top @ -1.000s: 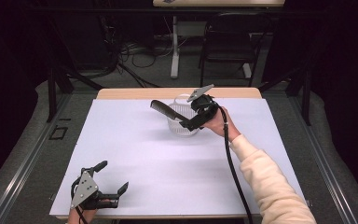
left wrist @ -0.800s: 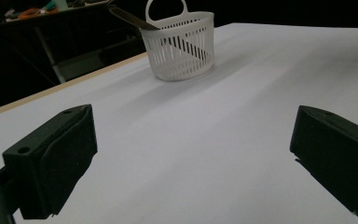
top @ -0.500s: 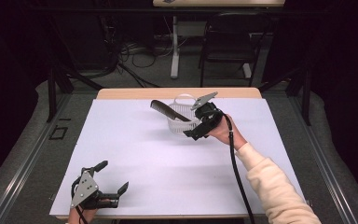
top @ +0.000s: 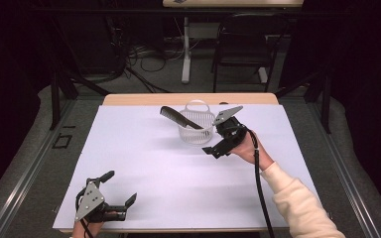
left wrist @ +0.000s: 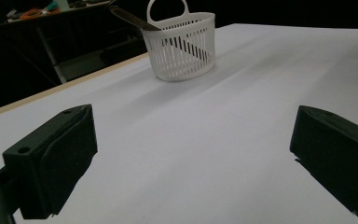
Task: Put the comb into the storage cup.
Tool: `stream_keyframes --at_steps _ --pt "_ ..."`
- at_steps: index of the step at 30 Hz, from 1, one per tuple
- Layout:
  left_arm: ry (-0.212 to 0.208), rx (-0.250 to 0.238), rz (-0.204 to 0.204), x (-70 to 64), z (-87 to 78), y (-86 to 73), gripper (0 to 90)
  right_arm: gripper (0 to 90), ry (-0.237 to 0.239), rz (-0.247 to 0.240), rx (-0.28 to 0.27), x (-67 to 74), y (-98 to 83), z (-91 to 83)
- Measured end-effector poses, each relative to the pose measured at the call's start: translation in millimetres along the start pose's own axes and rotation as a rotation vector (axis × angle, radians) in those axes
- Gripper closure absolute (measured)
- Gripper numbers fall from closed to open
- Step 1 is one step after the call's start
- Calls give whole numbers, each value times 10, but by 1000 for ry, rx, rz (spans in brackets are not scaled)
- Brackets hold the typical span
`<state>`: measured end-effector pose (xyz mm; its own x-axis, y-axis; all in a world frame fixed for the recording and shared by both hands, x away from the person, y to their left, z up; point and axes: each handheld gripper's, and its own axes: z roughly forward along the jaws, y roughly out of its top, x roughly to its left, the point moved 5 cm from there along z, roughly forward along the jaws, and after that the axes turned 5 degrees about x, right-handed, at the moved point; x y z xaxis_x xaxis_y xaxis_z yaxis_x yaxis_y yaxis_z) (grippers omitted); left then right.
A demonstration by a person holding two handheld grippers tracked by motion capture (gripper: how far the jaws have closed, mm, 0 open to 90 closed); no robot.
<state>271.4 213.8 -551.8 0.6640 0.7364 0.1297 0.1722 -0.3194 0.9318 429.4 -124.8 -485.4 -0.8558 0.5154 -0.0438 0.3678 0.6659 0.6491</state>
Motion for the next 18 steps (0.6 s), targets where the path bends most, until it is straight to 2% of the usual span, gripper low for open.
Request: stream_keyframes --at_steps 18 --pt "-1 0 2 -1 2 2 5 0 -2 6 4 190 -353 -224"
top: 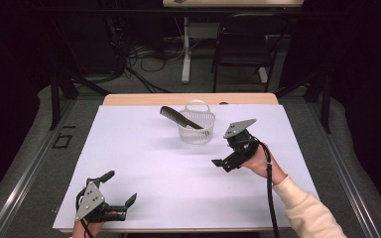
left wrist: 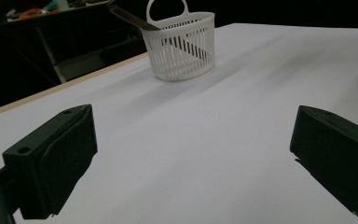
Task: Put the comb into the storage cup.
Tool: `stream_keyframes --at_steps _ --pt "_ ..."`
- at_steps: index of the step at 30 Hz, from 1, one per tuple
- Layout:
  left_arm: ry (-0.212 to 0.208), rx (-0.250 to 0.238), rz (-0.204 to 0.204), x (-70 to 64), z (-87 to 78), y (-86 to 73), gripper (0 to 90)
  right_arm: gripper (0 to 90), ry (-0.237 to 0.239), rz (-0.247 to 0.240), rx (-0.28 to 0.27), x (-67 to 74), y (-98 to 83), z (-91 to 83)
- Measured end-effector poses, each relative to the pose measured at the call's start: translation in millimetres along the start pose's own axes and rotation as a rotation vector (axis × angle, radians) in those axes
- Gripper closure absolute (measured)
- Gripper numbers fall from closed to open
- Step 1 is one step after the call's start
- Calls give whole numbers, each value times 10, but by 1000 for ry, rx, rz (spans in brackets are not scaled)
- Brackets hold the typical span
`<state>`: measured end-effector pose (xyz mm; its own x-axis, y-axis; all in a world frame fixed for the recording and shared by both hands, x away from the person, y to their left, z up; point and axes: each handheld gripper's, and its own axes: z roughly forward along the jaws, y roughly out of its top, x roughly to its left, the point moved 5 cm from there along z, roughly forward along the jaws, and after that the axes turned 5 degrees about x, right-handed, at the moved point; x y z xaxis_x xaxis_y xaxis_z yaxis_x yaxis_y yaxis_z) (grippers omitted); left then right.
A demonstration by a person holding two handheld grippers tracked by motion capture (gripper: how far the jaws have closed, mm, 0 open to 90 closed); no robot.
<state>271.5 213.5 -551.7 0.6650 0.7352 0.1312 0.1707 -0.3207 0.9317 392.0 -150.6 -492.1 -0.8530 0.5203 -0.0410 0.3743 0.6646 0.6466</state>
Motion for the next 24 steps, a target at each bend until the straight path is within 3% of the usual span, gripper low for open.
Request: stream_keyframes --at_steps 24 --pt "1 1 -1 1 -1 -1 6 0 -35 34 -2 159 -501 -155"
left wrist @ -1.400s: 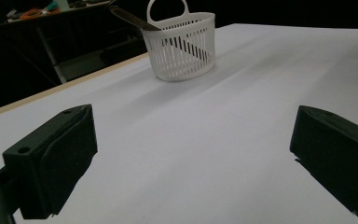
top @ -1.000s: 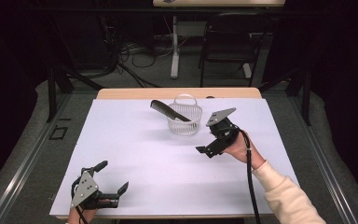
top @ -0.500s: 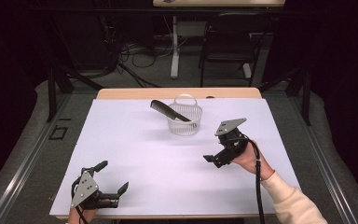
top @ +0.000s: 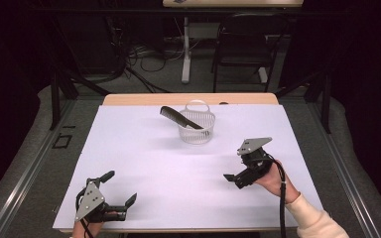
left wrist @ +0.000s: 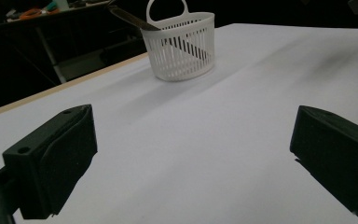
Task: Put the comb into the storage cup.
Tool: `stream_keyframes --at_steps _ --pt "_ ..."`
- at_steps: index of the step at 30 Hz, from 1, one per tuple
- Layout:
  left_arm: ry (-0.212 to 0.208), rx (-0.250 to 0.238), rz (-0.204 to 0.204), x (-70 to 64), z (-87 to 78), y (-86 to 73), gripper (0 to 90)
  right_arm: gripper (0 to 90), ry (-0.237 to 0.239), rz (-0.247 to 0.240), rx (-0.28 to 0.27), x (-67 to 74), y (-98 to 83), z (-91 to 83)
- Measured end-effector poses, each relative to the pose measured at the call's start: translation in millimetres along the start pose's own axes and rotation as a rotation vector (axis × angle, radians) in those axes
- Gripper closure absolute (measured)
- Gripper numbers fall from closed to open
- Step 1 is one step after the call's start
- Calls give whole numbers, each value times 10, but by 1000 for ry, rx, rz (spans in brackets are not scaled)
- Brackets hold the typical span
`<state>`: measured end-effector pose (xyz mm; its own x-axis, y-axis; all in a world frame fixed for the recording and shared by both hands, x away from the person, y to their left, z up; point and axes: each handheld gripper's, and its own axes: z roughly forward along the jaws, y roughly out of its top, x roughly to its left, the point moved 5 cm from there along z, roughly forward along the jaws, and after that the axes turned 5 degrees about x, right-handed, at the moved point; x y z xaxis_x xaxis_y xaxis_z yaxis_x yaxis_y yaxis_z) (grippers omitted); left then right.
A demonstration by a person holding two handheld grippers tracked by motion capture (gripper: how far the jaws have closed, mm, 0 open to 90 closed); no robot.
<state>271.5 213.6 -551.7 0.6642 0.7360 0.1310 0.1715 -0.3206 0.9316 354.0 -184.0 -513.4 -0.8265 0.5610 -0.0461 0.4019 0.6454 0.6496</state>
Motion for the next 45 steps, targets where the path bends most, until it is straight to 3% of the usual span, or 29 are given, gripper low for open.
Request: stream_keyframes --at_steps 26,45 --pt "-3 4 -3 -2 2 -3 4 0 -51 31 -26 120 -487 -105" --pt "2 4 -9 1 -1 -6 3 0 -112 56 -71 217 -688 -183"
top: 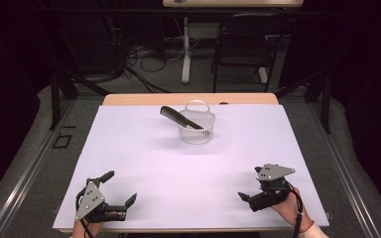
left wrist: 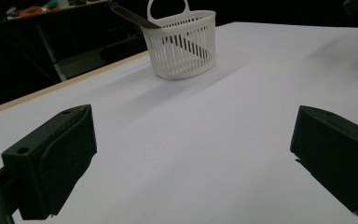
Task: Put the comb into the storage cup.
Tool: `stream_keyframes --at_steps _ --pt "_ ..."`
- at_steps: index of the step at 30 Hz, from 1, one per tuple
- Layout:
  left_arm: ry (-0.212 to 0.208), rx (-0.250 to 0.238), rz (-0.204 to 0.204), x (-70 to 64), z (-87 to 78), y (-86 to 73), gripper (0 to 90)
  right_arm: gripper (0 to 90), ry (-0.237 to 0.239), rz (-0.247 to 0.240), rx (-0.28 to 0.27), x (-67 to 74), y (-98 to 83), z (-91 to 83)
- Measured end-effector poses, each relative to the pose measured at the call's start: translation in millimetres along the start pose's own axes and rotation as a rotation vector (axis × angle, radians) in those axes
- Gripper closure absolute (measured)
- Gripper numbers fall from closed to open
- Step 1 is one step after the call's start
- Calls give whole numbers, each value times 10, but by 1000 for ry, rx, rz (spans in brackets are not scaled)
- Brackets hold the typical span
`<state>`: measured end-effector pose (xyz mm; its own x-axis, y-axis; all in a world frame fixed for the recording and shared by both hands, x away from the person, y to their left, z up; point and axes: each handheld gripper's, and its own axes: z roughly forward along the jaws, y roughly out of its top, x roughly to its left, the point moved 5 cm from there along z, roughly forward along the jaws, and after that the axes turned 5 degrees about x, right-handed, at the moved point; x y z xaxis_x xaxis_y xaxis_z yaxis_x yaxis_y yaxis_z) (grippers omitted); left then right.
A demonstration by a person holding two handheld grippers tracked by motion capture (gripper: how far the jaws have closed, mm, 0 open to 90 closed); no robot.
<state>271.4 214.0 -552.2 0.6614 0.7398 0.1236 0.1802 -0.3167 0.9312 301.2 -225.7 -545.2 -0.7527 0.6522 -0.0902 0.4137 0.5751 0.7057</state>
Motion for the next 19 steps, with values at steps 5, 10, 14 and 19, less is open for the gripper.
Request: stream_keyframes --at_steps 5,10,14,19 --pt "-2 1 -1 -1 3 0 3 0 -36 18 -17 -1 -56 -56" --pt "-1 7 2 3 9 -3 3 0 -39 30 -49 11 -109 -100" --pt "2 8 -1 5 11 -3 3 0 -44 28 -88 37 -132 -153" --pt "7 17 -2 16 26 -9 3 0 -43 19 -103 55 -173 -171"
